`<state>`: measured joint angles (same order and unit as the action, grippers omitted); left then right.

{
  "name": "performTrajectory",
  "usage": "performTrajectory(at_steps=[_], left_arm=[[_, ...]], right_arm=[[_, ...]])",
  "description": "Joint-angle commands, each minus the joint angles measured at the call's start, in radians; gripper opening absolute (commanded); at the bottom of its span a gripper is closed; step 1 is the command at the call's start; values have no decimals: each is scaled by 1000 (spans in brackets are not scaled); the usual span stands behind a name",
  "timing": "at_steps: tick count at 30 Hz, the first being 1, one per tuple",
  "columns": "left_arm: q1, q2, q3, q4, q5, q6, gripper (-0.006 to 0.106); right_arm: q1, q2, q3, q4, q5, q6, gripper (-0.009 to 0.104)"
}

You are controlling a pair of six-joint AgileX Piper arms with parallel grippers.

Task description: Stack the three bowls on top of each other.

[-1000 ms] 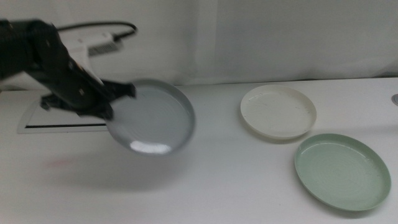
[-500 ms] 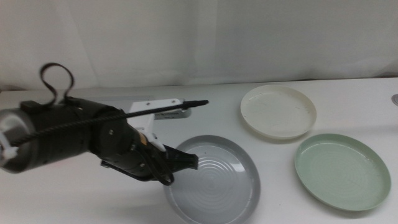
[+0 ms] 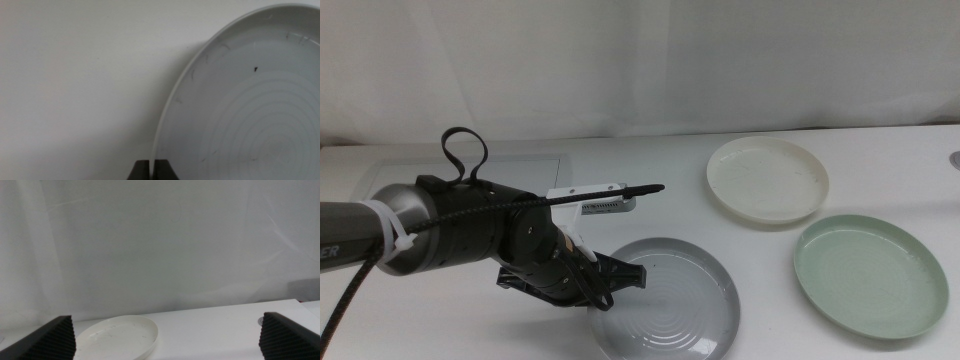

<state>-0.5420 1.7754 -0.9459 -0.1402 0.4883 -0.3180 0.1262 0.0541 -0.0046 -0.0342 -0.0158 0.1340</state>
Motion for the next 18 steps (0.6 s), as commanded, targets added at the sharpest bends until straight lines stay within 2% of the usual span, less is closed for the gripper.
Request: performTrajectory(at_steps=[1, 4, 6, 8, 11, 12, 18], left_arm=[[-6, 8, 2, 1, -15, -7, -3], [-6, 8, 2, 1, -36, -7, 3], [-6, 8, 2, 1, -51, -7, 14], [-6, 8, 2, 1, -57, -7, 33], [-6, 8, 2, 1, -57, -7, 83], [-6, 8, 2, 1, -55, -10, 93], [-6, -33, -27, 3, -18, 48, 92]], right_arm=[[-8, -4, 40, -6, -6, -3, 103], [-8, -4, 40, -6, -6, -3, 103], [-8, -4, 40, -6, -6, -3, 103], [-8, -4, 40, -6, -6, -3, 103], [-8, -4, 40, -6, -6, -3, 103], [-8, -4, 40, -6, -6, -3, 103], [-8, -4, 40, -6, -23, 14, 103]])
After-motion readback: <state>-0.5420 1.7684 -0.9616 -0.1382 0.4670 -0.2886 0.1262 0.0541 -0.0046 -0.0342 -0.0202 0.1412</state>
